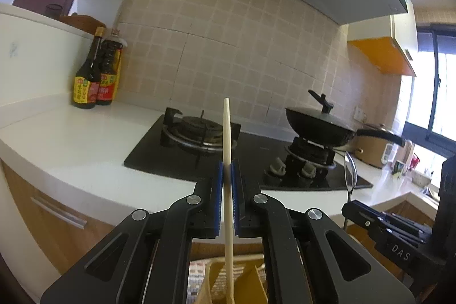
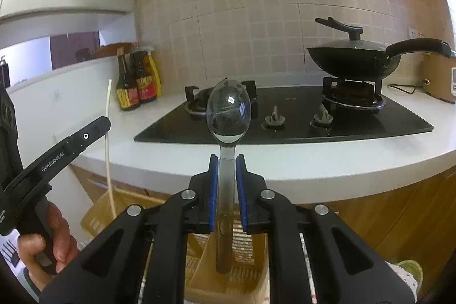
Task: Organize utensils
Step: 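Lower chopstick and clear spoon into the tan caddy and open both tools, then grasp the black spoon with the left tool while the right tool grasps a clear spoon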
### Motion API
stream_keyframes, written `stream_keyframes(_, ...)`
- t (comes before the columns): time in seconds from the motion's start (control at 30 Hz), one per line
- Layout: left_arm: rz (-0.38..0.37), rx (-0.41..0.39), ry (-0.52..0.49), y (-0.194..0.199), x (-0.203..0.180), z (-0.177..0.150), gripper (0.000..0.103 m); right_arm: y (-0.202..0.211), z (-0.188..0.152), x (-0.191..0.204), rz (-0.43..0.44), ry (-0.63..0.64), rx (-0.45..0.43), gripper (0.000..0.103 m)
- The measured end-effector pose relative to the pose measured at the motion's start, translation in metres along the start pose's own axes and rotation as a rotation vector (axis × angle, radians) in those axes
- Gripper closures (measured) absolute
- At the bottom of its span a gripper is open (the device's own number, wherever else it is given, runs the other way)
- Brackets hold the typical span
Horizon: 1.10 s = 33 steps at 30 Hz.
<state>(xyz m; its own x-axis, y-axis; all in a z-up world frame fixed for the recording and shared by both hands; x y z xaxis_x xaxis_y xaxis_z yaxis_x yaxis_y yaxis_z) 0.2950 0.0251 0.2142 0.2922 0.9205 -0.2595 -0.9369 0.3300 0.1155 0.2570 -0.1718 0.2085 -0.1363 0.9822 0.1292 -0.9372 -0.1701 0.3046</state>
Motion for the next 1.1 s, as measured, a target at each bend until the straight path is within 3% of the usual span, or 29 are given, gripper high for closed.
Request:
stream_keyframes(0.07, -0.02, 0.023, 0.016, 0.003, 0.002, -0.003, 0.098, 0.002, -0.001, 0.0, 0.004, -0.004, 0.012, 0.092)
stream_keyframes(0.2, -0.017, 0.029, 0.009, 0.017, 0.003, -0.004, 0.082, 0.013, -0.006, -0.001, 0.027, -0.017, 0.044, 0.085)
stream_keyframes(0.47, -0.056, 0.034, 0.008, 0.067, -0.002, 0.016, 0.064, 0.057, -0.001, 0.0, 0.033, -0.043, 0.059, 0.08)
stream_keyframes(0.53, -0.07, 0.034, -0.002, 0.083, -0.006, 0.021, 0.061, 0.074, 0.0, 0.004, 0.026, -0.036, 0.059, 0.073)
stream_keyframes(0.6, -0.08, 0.037, -0.013, 0.097, -0.011, 0.024, 0.053, 0.089, 0.002, 0.007, 0.016, -0.031, 0.053, 0.058)
stream_keyframes(0.7, -0.1, 0.058, -0.038, 0.12, -0.021, 0.025, 0.051, 0.113, -0.001, 0.01, -0.011, -0.027, 0.065, 0.058)
stream_keyframes(0.83, -0.094, 0.149, -0.085, 0.145, -0.036, 0.013, 0.051, 0.138, -0.012, 0.009, -0.052, -0.044, 0.128, 0.058)
stream_keyframes(1.1, -0.077, 0.382, -0.111, 0.176, -0.038, -0.039, 0.052, 0.155, -0.055, 0.005, -0.04, -0.096, 0.392, 0.058)
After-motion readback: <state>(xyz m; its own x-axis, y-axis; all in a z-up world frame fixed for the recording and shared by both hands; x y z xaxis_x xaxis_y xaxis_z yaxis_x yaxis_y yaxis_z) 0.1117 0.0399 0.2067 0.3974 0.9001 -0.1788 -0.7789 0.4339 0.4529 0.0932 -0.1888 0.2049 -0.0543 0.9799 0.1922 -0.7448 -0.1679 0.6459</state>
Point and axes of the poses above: each gripper's, at about its wrist camera, not at the fingertips, and y roughly against the way its jaws point, x to its left, z to its top, the point moved 3 cm from there along -y, roughly the way its jaws point, and after that the axes turned 5 degrees about -x, right-handed, at the moved point
